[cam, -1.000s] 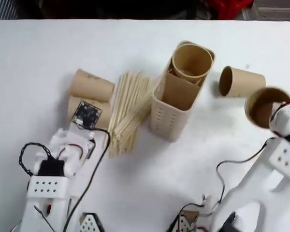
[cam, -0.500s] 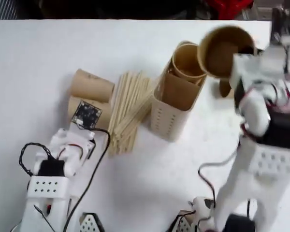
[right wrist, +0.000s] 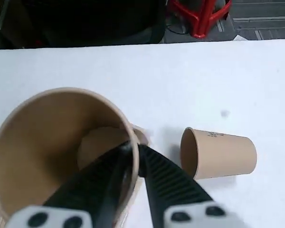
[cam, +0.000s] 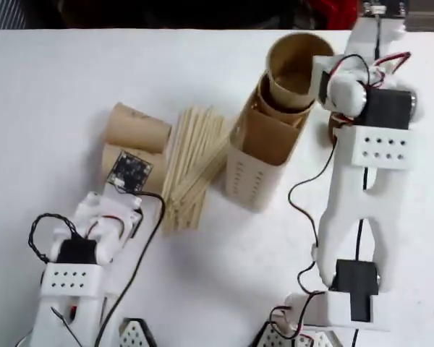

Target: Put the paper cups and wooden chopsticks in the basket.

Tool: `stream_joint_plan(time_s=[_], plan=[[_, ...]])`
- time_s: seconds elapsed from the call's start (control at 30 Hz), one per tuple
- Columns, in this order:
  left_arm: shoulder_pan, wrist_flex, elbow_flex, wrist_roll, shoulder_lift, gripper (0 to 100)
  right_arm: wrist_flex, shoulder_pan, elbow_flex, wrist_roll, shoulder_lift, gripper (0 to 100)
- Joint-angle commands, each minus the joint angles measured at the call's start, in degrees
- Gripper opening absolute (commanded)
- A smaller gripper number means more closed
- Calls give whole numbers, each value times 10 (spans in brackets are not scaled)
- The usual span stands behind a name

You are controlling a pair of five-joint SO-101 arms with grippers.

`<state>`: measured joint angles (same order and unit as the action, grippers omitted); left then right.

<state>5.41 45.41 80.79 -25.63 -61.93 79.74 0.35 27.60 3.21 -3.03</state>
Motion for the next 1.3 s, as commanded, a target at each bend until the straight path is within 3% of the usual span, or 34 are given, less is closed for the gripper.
stream_joint_plan(time_s=[0.0, 0.13, 0.5, 0.97, 1.27], plan=[[-9, -11, -4, -4, -10, 172, -10, -16, 23, -4, 5, 20], [-9, -11, -4, -4, -10, 172, -10, -27, 23, -2, 36, 28], [-9, -11, -4, -4, -10, 172, 2, -22, 21, 45, 145, 229], [-9, -11, -4, -4, -10, 172, 0, -23, 25, 73, 253, 234], [-9, -11, -4, -4, -10, 172, 41, -10, 77, 73, 158, 235]])
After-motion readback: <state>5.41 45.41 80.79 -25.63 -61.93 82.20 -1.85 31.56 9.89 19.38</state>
